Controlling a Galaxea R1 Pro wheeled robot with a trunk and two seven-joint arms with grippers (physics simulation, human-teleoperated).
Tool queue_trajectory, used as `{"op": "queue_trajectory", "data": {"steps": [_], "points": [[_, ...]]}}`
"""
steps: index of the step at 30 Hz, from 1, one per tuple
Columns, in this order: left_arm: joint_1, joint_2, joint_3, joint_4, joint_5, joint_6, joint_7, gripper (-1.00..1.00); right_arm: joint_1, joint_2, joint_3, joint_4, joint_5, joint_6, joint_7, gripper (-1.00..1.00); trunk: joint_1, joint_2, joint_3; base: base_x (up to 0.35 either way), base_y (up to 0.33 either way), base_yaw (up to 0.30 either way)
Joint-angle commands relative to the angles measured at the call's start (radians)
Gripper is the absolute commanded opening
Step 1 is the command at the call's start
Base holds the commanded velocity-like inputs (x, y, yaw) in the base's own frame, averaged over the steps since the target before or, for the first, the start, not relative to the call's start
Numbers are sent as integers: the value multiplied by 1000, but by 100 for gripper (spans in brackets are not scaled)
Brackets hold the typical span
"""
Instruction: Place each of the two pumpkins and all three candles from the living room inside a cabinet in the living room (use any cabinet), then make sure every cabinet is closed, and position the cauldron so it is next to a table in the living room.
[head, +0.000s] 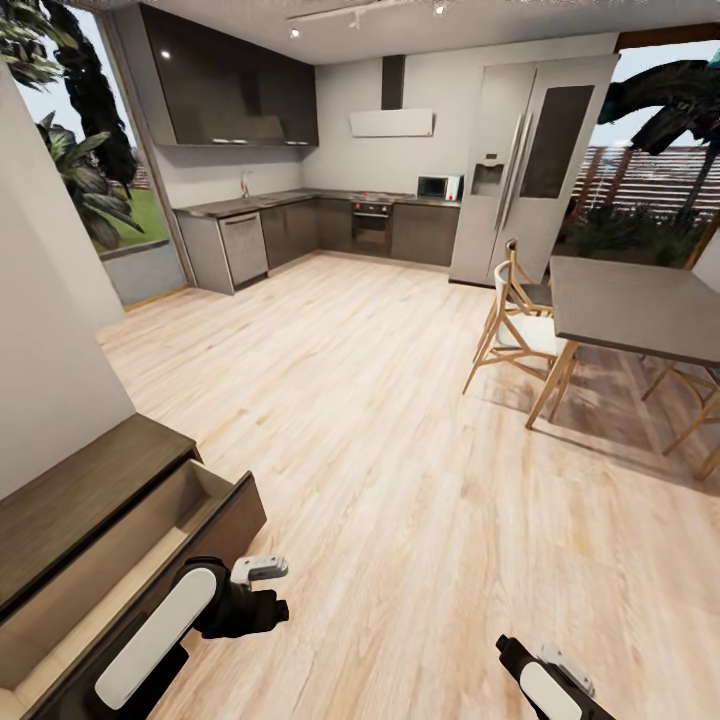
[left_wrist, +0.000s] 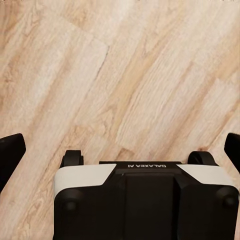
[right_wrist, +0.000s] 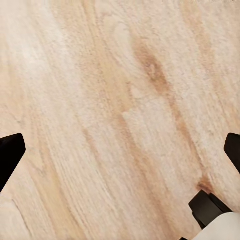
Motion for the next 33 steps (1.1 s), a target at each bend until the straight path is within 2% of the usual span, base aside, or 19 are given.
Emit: {"op": "queue_trajectory", "data": {"steps": [1, 15, 33], "points": [[-1, 1, -2, -1, 9, 2, 11, 100, -1, -1, 8, -2, -10, -4, -6, 100, 0, -1, 1, 0, 0, 0], [-1, 1, -2, -1, 9, 2, 11, 100, -1, -1, 8, -2, -10, -4, -6, 100, 0, -1, 24, 0, 0, -1], [-2, 1, -2, -1, 9, 2, 11, 100, -1, -2, 8, -2, -10, -4, -6, 100, 0, -1, 54, 0, 0, -63]]}}
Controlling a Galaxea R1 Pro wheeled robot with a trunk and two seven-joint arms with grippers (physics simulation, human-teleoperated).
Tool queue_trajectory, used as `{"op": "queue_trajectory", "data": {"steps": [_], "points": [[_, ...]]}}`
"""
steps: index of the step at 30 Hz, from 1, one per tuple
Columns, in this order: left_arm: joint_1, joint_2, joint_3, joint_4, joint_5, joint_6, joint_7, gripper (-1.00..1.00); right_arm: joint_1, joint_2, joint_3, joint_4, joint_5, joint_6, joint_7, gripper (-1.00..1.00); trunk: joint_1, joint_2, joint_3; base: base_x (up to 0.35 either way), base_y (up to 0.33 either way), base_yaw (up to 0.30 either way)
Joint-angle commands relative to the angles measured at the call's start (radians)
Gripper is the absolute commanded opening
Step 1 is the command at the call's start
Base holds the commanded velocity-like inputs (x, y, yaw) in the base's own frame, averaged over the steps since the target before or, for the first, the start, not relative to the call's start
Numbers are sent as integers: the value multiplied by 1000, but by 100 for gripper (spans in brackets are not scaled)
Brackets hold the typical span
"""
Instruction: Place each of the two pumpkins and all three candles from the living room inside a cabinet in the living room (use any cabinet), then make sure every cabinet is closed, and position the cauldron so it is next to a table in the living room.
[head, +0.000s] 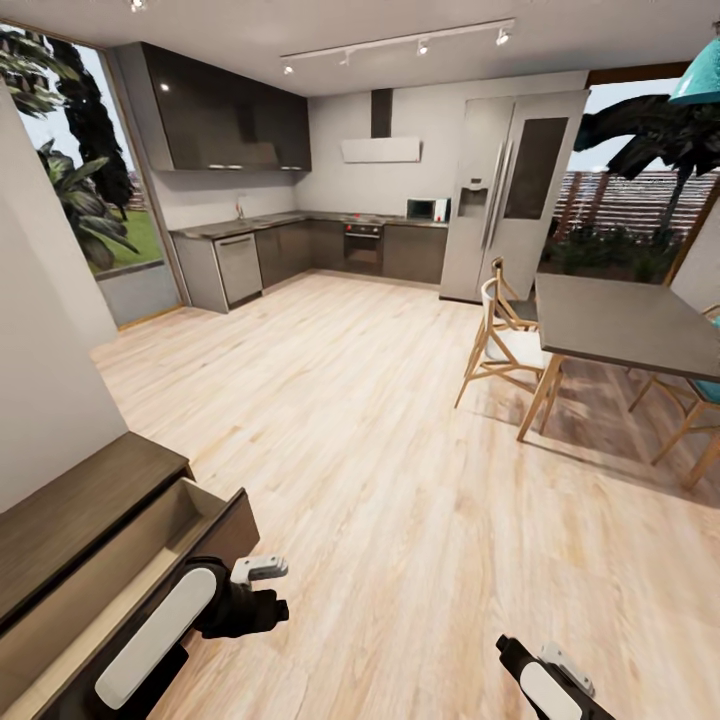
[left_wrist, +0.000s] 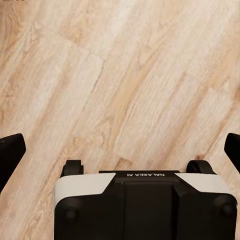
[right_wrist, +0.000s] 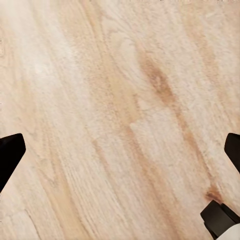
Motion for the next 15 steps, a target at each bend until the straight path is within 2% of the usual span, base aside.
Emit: {"op": "queue_trajectory", "data": {"steps": [1, 5, 8, 10, 15], "points": [[-1, 1, -2, -1, 9, 2, 10, 100, -1, -2, 8, -2, -10, -4, -6, 100, 0, -1, 1, 0, 0, -5], [-1, 1, -2, -1, 9, 2, 10, 100, -1, -3, 7, -2, -19, -4, -4, 100, 0, -1, 7, 0, 0, -2], [-1, 1, -2, -1, 9, 2, 9, 100, -1, -4, 7, -2, -45, -4, -3, 100, 0, -1, 12, 0, 0, 0], [-1, 1, -2, -1, 9, 2, 10, 100, -1, -4, 8, -2, -94, -4, -1, 100, 0, -1, 16, 0, 0, 0], [-1, 1, -2, -1, 8, 2, 10, 100, -1, -4, 8, -2, -120, -4, 0, 100, 0, -1, 24, 0, 0, 0]]}}
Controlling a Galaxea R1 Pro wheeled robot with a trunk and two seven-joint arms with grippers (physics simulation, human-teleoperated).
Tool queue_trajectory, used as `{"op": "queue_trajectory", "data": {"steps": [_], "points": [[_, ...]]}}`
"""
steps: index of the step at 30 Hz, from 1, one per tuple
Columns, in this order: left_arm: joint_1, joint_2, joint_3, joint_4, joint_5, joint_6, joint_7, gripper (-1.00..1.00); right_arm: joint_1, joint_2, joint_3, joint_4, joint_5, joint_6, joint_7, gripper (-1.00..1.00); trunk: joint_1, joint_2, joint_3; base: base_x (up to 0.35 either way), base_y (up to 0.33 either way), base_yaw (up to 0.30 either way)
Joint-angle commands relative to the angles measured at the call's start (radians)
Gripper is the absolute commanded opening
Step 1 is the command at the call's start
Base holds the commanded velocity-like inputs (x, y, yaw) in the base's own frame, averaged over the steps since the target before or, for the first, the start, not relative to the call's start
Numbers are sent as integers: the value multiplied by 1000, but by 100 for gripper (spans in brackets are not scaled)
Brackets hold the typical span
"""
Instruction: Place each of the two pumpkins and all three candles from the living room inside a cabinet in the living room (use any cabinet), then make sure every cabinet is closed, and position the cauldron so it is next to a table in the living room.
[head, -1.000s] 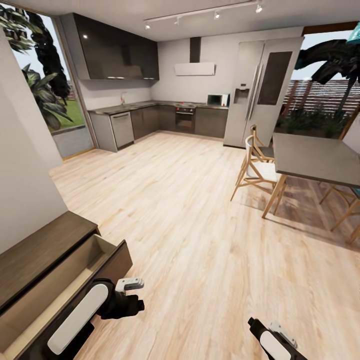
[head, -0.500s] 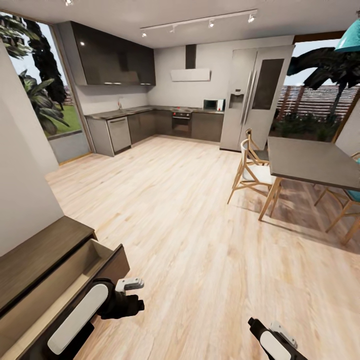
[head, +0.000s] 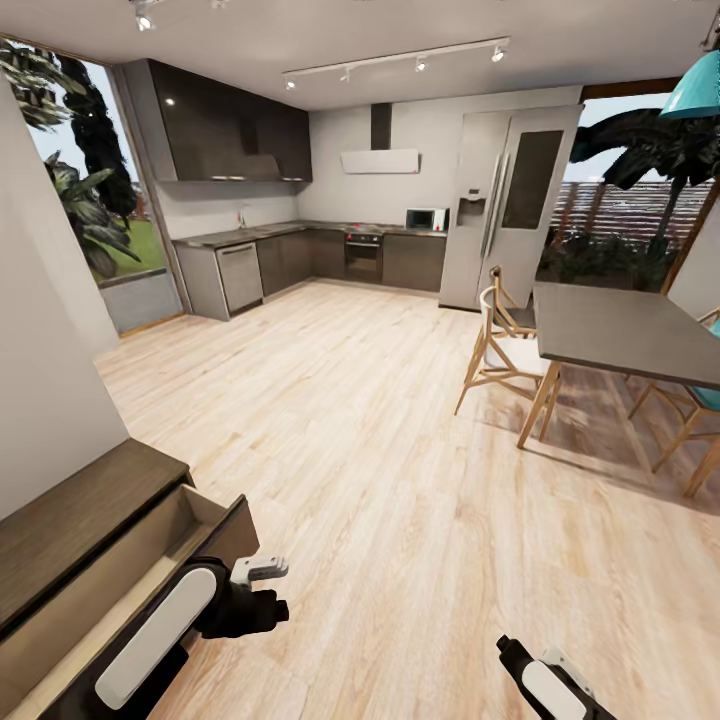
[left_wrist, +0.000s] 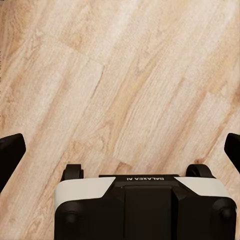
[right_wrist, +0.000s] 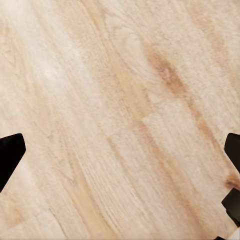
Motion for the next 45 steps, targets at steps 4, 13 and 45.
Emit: {"op": "queue_trajectory", "data": {"steps": [4, 13, 45], "points": [[-2, 1, -2, -1, 8, 2, 10, 100, -1, -1, 8, -2, -13, -4, -5, 100, 0, -1, 6, 0, 0, 0], [-1, 1, -2, -1, 8, 2, 10, 100, -1, -2, 8, -1, -14, -4, -4, 100, 0, -1, 21, 0, 0, 0], [-1, -27, -37, -1, -98, 3, 10, 100, -1, 6, 8, 18, -15, -4, -5, 100, 0, -1, 25, 102, -10, -173]]}}
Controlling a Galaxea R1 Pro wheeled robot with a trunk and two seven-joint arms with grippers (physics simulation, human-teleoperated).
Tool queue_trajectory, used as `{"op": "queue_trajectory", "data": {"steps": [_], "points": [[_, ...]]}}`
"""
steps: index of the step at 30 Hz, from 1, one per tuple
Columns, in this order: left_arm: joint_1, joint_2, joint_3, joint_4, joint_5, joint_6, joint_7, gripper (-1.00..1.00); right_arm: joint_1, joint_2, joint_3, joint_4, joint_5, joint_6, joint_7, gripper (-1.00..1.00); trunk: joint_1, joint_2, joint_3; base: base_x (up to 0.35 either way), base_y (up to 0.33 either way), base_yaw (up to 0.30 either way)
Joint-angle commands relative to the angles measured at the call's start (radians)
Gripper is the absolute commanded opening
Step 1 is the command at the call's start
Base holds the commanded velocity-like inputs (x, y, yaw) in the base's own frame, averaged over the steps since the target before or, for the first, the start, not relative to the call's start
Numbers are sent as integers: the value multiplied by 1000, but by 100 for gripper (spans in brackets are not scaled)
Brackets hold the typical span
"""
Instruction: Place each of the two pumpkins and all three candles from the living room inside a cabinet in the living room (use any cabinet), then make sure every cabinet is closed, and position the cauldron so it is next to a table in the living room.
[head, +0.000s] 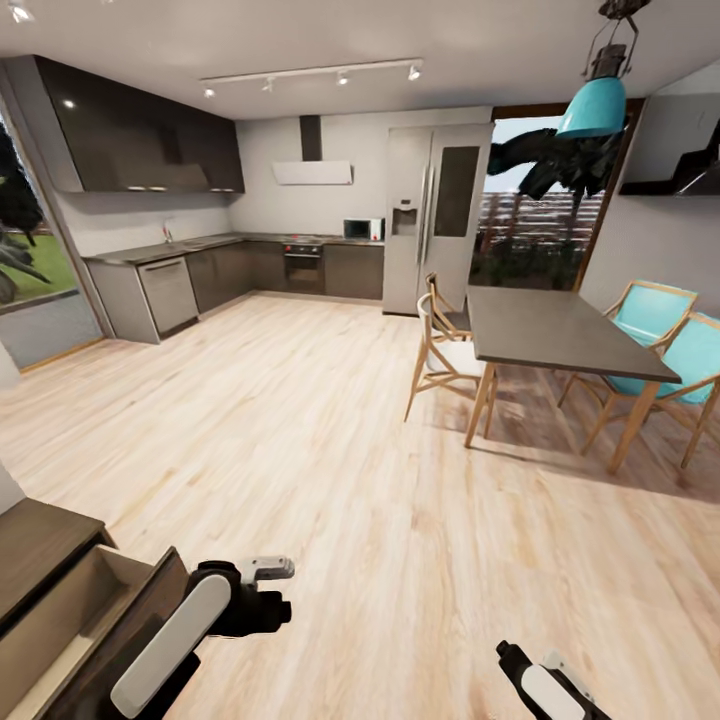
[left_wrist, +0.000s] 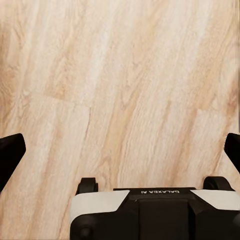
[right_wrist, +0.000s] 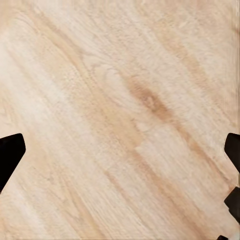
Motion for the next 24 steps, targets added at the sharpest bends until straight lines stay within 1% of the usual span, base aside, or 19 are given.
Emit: {"op": "queue_trajectory", "data": {"steps": [1, 4, 8, 24], "points": [[-1, -1, -3, -1, 7, 2, 10, 100, -1, -2, 8, -2, -10, -4, -6, 100, 0, -1, -2, 47, 0, -258], [-1, -6, -6, -1, 1, 2, 10, 100, -1, -4, 8, -2, -10, -4, -5, 100, 0, -1, -4, 22, 0, -256], [-1, -7, -6, -1, 1, 2, 11, 100, -1, -6, 8, 0, -10, -4, -1, 100, 0, -1, -7, 5, 0, -255], [-1, -7, -8, -1, 1, 1, 11, 100, -1, 1, 8, 5, -10, -4, 0, 100, 0, -1, -8, 0, 0, -275]]}}
